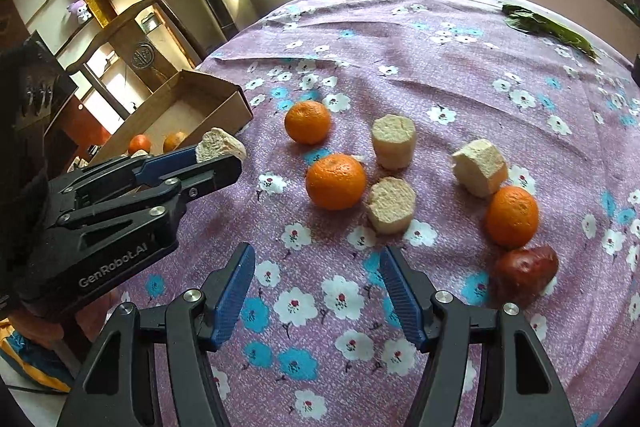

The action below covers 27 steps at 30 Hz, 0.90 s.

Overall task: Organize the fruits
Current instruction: 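Grasp a round yam slice with the left gripper while the right gripper grasps an orange, then carry the yam slice and orange over the cardboard box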

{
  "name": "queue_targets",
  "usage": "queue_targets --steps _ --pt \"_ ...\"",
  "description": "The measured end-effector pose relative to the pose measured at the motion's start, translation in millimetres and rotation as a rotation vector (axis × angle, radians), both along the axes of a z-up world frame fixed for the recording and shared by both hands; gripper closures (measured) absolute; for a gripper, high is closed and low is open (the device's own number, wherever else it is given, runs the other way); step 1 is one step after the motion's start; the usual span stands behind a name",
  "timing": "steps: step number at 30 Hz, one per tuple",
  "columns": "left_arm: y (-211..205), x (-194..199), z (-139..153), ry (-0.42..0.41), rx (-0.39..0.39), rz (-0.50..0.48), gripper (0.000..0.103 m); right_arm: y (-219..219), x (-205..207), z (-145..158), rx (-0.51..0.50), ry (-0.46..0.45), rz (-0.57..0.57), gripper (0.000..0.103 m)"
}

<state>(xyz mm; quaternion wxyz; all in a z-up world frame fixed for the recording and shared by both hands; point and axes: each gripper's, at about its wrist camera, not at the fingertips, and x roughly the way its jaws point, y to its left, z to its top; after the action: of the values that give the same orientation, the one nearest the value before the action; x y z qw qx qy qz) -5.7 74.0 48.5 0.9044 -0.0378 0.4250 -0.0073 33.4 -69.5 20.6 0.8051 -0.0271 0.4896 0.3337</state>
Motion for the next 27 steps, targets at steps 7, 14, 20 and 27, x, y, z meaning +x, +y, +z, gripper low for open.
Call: queue_targets --steps 7,14,20,27 --pt "7.7 -3.6 1.6 0.006 -0.004 0.014 0.074 -0.4 16.8 -2.4 -0.049 -0.029 -0.058 0.033" --pt "9.2 -4.0 0.4 0.014 -0.008 0.018 0.074 12.9 20.1 -4.8 -0.066 -0.056 -0.040 0.033" --pt "11.9 -7.5 0.2 0.020 -0.006 0.028 0.074 23.7 25.9 -8.4 -0.092 -0.082 -0.036 0.064" --pt "10.4 -14.8 1.9 0.014 -0.006 0.030 0.074 3.6 4.4 5.7 -0.050 -0.093 -0.066 0.064"
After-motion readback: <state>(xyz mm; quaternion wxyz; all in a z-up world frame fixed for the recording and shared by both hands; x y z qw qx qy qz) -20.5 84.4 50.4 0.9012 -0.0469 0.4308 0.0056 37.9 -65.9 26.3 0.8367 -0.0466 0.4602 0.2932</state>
